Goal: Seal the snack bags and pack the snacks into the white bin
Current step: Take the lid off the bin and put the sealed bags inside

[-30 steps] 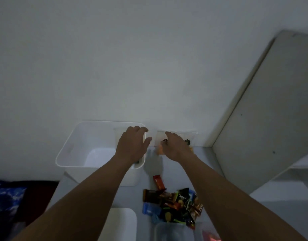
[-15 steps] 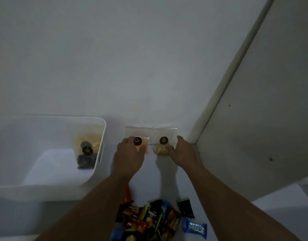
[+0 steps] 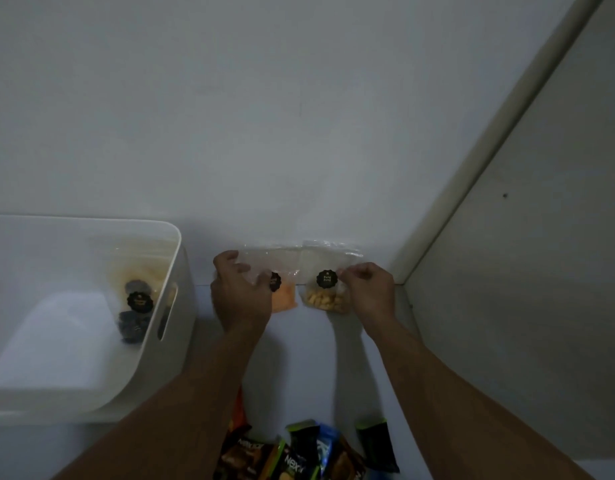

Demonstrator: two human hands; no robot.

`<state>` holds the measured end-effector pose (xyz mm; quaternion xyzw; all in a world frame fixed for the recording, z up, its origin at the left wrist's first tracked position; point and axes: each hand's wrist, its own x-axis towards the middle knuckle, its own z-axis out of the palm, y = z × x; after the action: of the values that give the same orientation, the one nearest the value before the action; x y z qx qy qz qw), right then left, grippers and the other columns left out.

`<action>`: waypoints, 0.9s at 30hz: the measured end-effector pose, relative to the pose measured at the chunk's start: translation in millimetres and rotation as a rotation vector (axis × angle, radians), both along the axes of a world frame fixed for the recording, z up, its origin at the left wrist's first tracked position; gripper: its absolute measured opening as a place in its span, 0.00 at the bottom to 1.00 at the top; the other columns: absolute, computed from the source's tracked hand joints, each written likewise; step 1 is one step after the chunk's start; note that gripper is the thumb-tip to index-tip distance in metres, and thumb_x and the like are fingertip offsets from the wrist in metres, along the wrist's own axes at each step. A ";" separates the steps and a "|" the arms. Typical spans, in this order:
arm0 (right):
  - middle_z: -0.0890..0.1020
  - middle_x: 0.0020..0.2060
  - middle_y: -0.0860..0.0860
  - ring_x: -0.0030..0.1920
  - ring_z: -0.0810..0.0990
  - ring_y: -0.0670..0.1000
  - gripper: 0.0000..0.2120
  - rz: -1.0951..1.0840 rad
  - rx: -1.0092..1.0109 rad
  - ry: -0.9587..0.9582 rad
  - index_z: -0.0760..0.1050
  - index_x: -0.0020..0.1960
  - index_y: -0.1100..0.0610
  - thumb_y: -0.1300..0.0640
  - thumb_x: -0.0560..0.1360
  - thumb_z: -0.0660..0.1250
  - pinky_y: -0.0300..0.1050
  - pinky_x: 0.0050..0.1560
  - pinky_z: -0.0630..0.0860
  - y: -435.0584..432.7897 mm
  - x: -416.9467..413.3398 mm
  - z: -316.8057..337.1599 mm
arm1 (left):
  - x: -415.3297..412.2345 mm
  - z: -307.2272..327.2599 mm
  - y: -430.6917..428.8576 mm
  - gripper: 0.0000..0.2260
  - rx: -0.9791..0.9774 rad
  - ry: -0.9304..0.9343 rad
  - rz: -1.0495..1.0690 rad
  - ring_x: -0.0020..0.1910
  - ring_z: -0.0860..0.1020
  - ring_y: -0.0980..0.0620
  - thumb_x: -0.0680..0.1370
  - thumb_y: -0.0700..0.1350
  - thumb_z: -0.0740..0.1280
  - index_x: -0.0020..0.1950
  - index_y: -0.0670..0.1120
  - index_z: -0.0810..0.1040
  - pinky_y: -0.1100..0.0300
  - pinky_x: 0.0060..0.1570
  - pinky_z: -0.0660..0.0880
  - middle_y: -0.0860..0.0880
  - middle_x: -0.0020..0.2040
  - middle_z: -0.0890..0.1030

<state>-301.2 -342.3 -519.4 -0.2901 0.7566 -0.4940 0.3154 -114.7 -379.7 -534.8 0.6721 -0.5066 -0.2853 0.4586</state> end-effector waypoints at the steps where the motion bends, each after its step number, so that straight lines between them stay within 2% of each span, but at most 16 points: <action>1: 0.83 0.38 0.52 0.40 0.81 0.50 0.05 0.001 0.000 0.001 0.80 0.41 0.57 0.57 0.70 0.75 0.45 0.43 0.77 0.6 -1.1 -0.8 | -0.4 0.8 -0.3 0.23 -0.001 0.010 -0.003 0.49 0.78 0.46 0.70 0.43 0.75 0.60 0.51 0.68 0.51 0.47 0.76 0.49 0.47 0.80; 3: 0.82 0.35 0.51 0.37 0.78 0.50 0.04 0.010 -0.025 0.023 0.77 0.38 0.57 0.60 0.69 0.72 0.45 0.40 0.76 2.0 -3.2 -1.5 | -0.5 3.7 0.8 0.16 -0.004 0.018 -0.035 0.45 0.79 0.47 0.71 0.41 0.74 0.55 0.50 0.73 0.56 0.42 0.74 0.50 0.42 0.80; 6: 0.80 0.34 0.51 0.34 0.76 0.47 0.03 0.054 -0.088 0.104 0.76 0.41 0.56 0.63 0.71 0.67 0.43 0.37 0.73 5.1 -5.5 3.6 | 0.8 8.4 5.5 0.05 -0.011 -0.010 -0.071 0.42 0.79 0.46 0.72 0.40 0.70 0.41 0.49 0.76 0.60 0.39 0.70 0.49 0.38 0.80; 10: 0.74 0.28 0.49 0.31 0.70 0.46 0.08 0.214 -0.095 0.248 0.73 0.35 0.56 0.60 0.73 0.67 0.41 0.34 0.67 12.5 -9.8 19.1 | 0.3 23.3 15.2 0.09 0.034 -0.028 -0.126 0.35 0.77 0.48 0.71 0.45 0.71 0.34 0.48 0.72 0.58 0.35 0.71 0.49 0.32 0.78; 13: 0.75 0.28 0.48 0.32 0.73 0.48 0.08 0.295 -0.016 0.432 0.74 0.37 0.56 0.57 0.74 0.67 0.41 0.33 0.68 19.1 -13.0 35.0 | 1.1 40.4 20.9 0.04 0.051 -0.150 -0.276 0.37 0.79 0.50 0.73 0.46 0.71 0.42 0.52 0.76 0.59 0.37 0.73 0.52 0.37 0.81; 15: 0.78 0.32 0.46 0.36 0.77 0.49 0.06 0.316 0.016 0.512 0.76 0.42 0.51 0.60 0.75 0.64 0.40 0.35 0.71 25.0 -14.0 49.4 | 1.3 52.8 23.9 0.08 0.055 -0.263 -0.366 0.44 0.80 0.51 0.76 0.43 0.67 0.52 0.56 0.79 0.59 0.42 0.73 0.53 0.43 0.81; 17: 0.82 0.38 0.48 0.41 0.80 0.52 0.12 0.345 0.044 0.571 0.78 0.51 0.47 0.62 0.77 0.61 0.42 0.40 0.75 31.2 -13.6 67.9 | 1.9 68.7 27.2 0.11 0.006 -0.379 -0.427 0.52 0.79 0.49 0.79 0.43 0.64 0.59 0.54 0.80 0.59 0.49 0.73 0.50 0.50 0.82; 20: 0.83 0.49 0.50 0.48 0.82 0.54 0.16 0.373 0.050 0.637 0.79 0.60 0.45 0.60 0.79 0.60 0.43 0.49 0.78 40.0 -12.2 101.2 | 3.9 100.3 29.9 0.09 -0.075 -0.437 -0.451 0.53 0.80 0.45 0.80 0.47 0.65 0.53 0.49 0.84 0.55 0.50 0.74 0.47 0.51 0.84; 23: 0.85 0.53 0.49 0.52 0.83 0.52 0.12 0.393 -0.012 0.727 0.82 0.59 0.48 0.57 0.79 0.64 0.45 0.54 0.78 52.3 -5.8 130.8 | 10.3 133.2 33.2 0.08 -0.085 -0.431 -0.466 0.49 0.82 0.45 0.79 0.49 0.67 0.48 0.49 0.84 0.56 0.46 0.77 0.47 0.47 0.86; 25: 0.86 0.50 0.49 0.51 0.83 0.52 0.10 0.409 -0.025 0.795 0.82 0.56 0.51 0.55 0.79 0.64 0.45 0.51 0.78 59.9 2.0 148.5 | 18.3 154.5 35.7 0.05 -0.084 -0.443 -0.489 0.49 0.82 0.45 0.77 0.46 0.67 0.49 0.50 0.83 0.57 0.45 0.76 0.47 0.47 0.85; 27: 0.86 0.46 0.51 0.48 0.82 0.53 0.10 0.414 -0.032 0.858 0.82 0.54 0.53 0.56 0.79 0.63 0.43 0.44 0.75 66.5 12.9 167.5 | 31.7 176.5 38.8 0.07 -0.097 -0.457 -0.504 0.50 0.81 0.46 0.76 0.43 0.68 0.50 0.53 0.82 0.57 0.46 0.76 0.49 0.49 0.85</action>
<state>-288.3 -275.7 -351.9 -0.6173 0.7371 -0.2679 0.0621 -83.0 -340.9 -358.3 0.5499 -0.7592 -0.2074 0.2797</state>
